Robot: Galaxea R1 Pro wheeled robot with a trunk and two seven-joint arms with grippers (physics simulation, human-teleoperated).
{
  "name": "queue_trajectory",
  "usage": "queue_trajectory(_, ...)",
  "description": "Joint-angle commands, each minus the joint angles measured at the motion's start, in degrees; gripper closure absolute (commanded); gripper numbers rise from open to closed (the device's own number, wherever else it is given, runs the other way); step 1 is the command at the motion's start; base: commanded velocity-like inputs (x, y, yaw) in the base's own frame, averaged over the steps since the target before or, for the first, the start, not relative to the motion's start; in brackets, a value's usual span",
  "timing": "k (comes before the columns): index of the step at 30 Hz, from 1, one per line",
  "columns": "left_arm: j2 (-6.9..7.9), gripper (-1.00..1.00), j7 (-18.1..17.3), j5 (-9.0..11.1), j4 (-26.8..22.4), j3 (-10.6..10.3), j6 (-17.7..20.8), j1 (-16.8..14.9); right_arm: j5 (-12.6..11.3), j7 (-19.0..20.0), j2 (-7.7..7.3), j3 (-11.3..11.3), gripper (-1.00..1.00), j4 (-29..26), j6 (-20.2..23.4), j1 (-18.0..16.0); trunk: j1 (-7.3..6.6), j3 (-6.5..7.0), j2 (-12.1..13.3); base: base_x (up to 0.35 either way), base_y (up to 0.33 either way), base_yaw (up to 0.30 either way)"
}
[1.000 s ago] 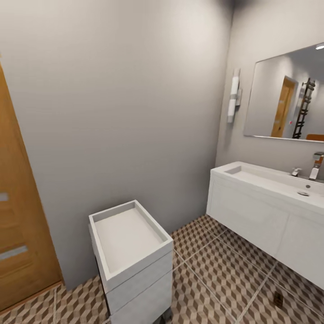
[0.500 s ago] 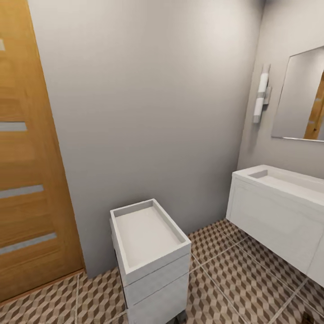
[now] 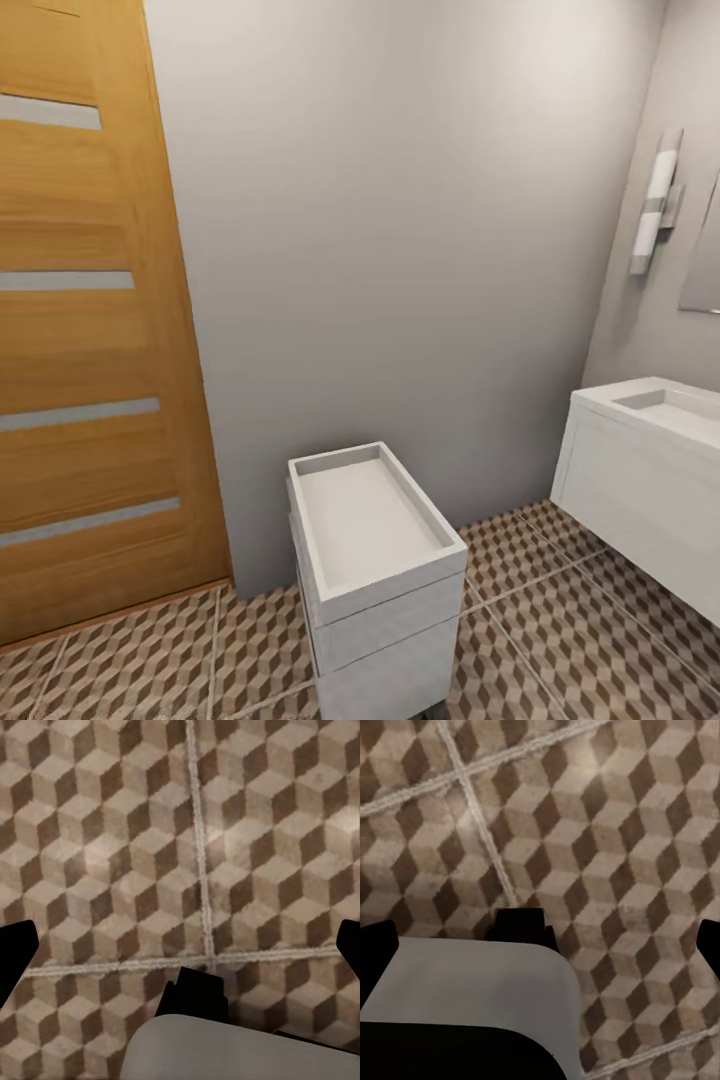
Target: Take the four mousetraps from the cabinet in the bathroom and place them on the bathroom floor. Make sure all four end up on the same floor surface, and ensure that at least two of them are either under or directly next to the same bathroom sink.
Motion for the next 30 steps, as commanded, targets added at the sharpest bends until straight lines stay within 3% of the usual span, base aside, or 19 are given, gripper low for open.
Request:
queue_trajectory(1,-0.01,-1.00,0.08,0.38,0.04,-0.21,-0.18,-0.03,0.28,0.17,-0.01,-0.31,-1.00,0.17,-0.36,-0.07,-0.01,-0.06,-0.03,0.000,0.000,0.280)
queue_trajectory(30,-0.01,-1.00,0.08,0.38,0.03,-0.22,-0.18,-0.04,0.19,-0.03,0.02,-0.31,-1.00,0.24,-0.36,-0.07,-0.01,-0.06,-0.03,0.000,0.000,0.280)
